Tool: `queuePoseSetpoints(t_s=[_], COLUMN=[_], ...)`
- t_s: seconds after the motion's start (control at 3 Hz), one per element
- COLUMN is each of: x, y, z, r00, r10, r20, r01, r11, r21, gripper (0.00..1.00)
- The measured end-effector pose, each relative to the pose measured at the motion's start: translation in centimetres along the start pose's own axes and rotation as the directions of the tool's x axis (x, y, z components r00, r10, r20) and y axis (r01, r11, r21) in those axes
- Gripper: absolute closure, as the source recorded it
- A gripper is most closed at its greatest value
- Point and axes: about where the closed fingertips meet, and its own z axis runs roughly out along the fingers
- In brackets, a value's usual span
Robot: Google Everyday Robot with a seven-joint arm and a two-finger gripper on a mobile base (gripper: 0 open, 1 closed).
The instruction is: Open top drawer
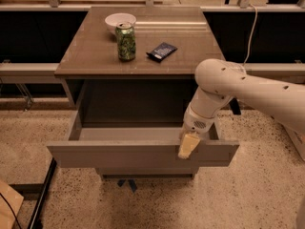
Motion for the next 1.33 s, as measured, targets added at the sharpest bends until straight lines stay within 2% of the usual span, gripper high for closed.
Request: queuePoseSetpoints(t_s=[0.33,0.67,1.0,1.33], x=[1.3,3.3,3.2,3.8], y=[3.7,8.6,8.5,11.3], z=[0.3,-0.1,-0.1,-1.4], r00=[0.998,0.994,0.994,0.991], r10=[0.027,0.080,0.081,0.095], r20=[-0.049,-0.075,-0.075,-0.091], r01=[-0.030,-0.088,-0.088,-0.103], r11=[0.9983,0.9909,0.9908,0.9901], r21=[-0.051,-0.102,-0.102,-0.095], gripper=[0.00,0.00,0.00,0.00])
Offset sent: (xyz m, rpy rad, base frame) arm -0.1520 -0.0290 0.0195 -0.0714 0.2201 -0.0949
